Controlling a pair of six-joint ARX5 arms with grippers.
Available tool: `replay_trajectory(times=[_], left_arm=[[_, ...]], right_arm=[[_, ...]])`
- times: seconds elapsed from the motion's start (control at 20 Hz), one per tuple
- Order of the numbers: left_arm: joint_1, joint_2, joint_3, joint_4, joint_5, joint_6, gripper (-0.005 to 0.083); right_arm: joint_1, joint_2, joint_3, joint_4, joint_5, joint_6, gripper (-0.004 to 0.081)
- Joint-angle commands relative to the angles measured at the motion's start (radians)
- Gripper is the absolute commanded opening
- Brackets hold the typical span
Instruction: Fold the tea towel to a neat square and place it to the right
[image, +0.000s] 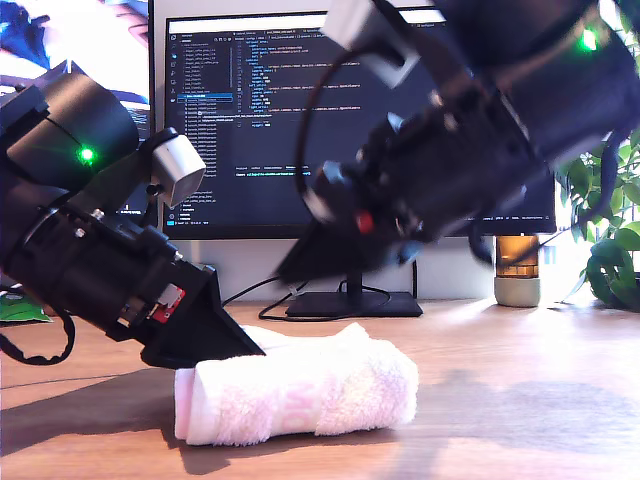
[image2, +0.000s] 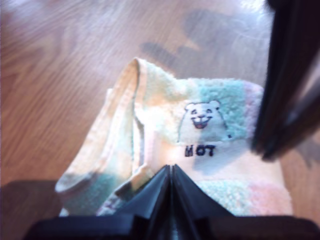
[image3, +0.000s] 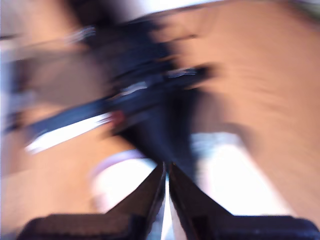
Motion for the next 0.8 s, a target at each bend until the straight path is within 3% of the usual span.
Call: replay_trajectory(times=[0.0, 0.2, 0.4, 0.6, 0.75], left_arm=[[0.001, -0.01, -0.022, -0.006, 0.01, -0.004, -0.0019], [0.001, -0.121, -0.022, -0.086, 0.01, -0.002, -0.0019], [0.001, -0.249, -0.022, -0.179, -0.008, -0.003, -0.0019], [0.002, -0.353, -0.022, -0.312, -0.077, -0.006, -0.0019], [0.002, -0.415, -0.022, -0.395, -0.108, -0.014, -0.0019]], right_arm=[[-0.074, 0.04, 0.02, 0.003, -0.119, -0.026, -0.0012], [-0.2, 0.114, 0.102, -0.048, -0.324, -0.132, -0.0012], [-0.234, 0.225, 0.28, -0.295, -0.474, -0.238, -0.0012], [-0.232, 0.323, 0.399, -0.502, -0.517, -0.365, -0.0012], [-0.232, 0.345, 0.42, -0.591, -0.511, -0.459, -0.0012]])
